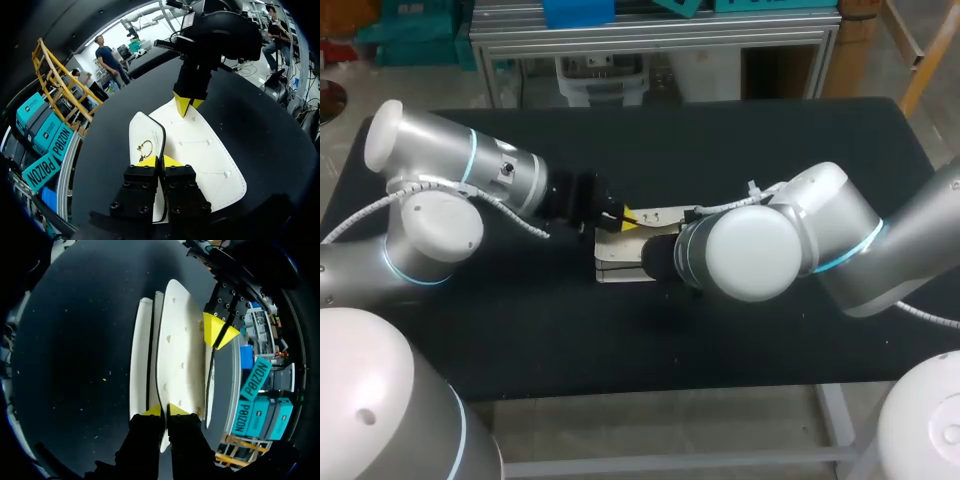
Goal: Pick up the bag, open it, inspect its contents, close it, and place it on the opposite side
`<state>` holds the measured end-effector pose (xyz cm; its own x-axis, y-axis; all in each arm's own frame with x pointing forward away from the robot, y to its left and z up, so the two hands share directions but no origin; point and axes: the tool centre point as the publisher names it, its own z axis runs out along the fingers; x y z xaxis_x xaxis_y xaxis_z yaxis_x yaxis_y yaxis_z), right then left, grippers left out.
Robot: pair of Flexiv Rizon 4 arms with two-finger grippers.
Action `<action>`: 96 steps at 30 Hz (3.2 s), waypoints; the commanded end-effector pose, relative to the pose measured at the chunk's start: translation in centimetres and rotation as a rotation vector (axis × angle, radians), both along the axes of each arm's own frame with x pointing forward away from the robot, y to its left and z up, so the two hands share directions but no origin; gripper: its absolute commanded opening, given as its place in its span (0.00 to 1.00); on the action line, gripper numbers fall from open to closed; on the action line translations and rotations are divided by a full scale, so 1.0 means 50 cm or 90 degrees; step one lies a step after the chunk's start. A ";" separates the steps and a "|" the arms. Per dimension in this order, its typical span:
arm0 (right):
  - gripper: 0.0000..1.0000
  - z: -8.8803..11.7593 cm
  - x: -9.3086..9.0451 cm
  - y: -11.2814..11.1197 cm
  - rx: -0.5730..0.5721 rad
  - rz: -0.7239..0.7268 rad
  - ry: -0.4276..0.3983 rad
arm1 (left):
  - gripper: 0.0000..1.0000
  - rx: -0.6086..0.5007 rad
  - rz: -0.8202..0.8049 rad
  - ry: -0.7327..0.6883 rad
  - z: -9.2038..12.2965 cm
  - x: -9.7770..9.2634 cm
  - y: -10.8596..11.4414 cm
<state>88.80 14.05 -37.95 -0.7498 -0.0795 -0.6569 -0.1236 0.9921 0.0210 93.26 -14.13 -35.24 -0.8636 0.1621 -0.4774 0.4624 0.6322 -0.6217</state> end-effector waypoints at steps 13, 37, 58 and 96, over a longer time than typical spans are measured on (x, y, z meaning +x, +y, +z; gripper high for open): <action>0.00 -0.005 0.001 0.001 0.001 0.000 -0.002 | 0.49 0.026 -0.036 0.036 -0.028 -0.029 0.030; 1.00 0.024 -0.015 0.005 0.000 -0.005 0.000 | 0.98 -0.041 0.018 0.098 0.063 -0.009 0.052; 1.00 0.200 0.024 -0.035 0.080 -0.117 0.175 | 1.00 -0.066 0.271 0.393 0.142 -0.010 0.114; 1.00 0.291 0.144 -0.073 0.211 -0.549 0.598 | 1.00 0.038 0.859 0.667 0.170 0.033 0.092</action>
<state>94.91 10.30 -23.92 -0.8008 0.5989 -0.0058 0.5866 0.7864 0.1936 94.50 -9.13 -26.93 -0.6363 -0.6991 0.3261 -0.7447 0.4463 -0.4962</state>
